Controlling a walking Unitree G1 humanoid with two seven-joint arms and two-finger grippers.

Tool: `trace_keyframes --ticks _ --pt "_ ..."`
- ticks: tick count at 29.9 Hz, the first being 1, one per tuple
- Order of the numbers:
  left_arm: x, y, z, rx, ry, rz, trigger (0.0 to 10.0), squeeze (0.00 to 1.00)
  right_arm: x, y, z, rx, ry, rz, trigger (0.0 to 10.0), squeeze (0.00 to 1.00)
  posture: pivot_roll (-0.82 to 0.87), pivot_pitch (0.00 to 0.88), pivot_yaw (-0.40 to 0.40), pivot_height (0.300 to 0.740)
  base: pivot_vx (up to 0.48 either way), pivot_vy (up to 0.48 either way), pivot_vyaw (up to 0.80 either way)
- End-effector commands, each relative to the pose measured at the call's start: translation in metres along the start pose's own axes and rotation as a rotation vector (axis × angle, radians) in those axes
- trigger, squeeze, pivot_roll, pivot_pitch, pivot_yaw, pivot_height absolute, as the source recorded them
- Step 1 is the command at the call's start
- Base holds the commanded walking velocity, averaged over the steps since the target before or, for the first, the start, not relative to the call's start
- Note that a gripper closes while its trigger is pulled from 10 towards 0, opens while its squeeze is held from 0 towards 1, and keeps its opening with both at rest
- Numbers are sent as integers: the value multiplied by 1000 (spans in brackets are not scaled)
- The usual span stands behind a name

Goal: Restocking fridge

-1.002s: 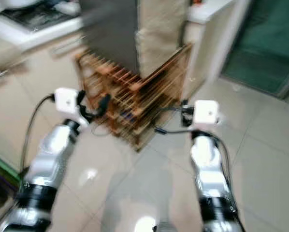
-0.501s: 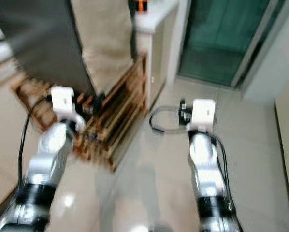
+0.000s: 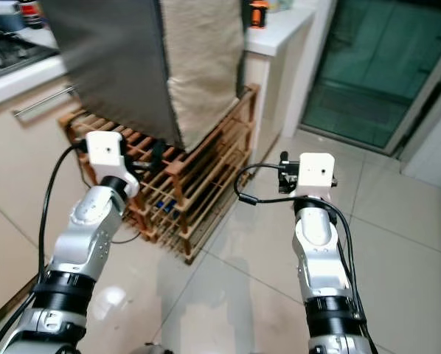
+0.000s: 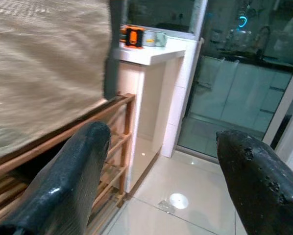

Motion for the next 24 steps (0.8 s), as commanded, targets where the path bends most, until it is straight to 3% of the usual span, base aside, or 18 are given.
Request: trace_keyframes --ticks 1,8,16,24 --pt "9 -3 -3 -23 -19 -33 10000 0 4 1 0 5 -14 0 10000 0 -140 0 37 740 281 386 0" --pt "9 -3 -3 -31 -26 -20 10000 0 4 2 -1 6 -13 -1 10000 0 -141 0 42 740 346 333 0" --pt "10 -10 -1 -58 -40 -11 10000 0 3 3 0 7 -12 0 10000 0 -142 0 46 740 0 0 0" --pt "8 -8 -1 -55 -27 44 10000 0 9 -8 2 -41 -44 -31 10000 0 -146 0 49 740 429 0 0"
Point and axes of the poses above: a point about 5 cm out from each wrist's last joint towards the gripper, its own z axis pointing back from the gripper into the wrist, its own x axis along the axis of the wrist's last joint, y = z × x, the point moved 2 cm from there along -z, pointing out of the wrist towards the gripper, and after that the axes turned 2 degrees about -z, right-handed, at the moved point
